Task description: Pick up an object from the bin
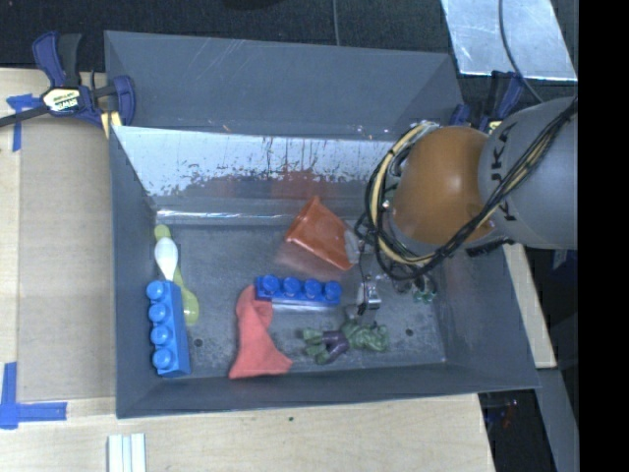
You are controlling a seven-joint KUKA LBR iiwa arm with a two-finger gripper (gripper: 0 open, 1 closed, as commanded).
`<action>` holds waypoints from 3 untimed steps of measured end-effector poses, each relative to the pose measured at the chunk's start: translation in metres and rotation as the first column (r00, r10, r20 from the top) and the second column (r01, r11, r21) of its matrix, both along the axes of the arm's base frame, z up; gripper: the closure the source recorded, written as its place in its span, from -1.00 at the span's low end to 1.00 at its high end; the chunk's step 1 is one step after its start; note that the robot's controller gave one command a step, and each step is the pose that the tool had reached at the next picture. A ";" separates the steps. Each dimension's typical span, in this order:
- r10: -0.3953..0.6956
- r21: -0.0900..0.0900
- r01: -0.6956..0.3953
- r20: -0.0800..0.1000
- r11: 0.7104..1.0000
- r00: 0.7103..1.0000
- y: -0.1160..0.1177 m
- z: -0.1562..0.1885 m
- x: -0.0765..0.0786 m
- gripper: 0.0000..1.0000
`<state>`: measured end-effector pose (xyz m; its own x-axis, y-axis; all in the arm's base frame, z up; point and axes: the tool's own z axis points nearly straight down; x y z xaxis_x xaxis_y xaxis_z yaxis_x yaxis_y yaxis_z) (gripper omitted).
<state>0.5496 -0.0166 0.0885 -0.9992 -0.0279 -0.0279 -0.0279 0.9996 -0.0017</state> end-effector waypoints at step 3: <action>0.009 0.000 -0.009 0.007 1.000 1.000 0.017 0.030 -0.012 -1.00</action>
Offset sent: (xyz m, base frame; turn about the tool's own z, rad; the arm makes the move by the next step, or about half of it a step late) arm -0.0123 0.0331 0.0106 -0.0337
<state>0.5381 0.0000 0.1182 -0.9987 -0.0369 -0.0349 -0.0369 0.9993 -0.0024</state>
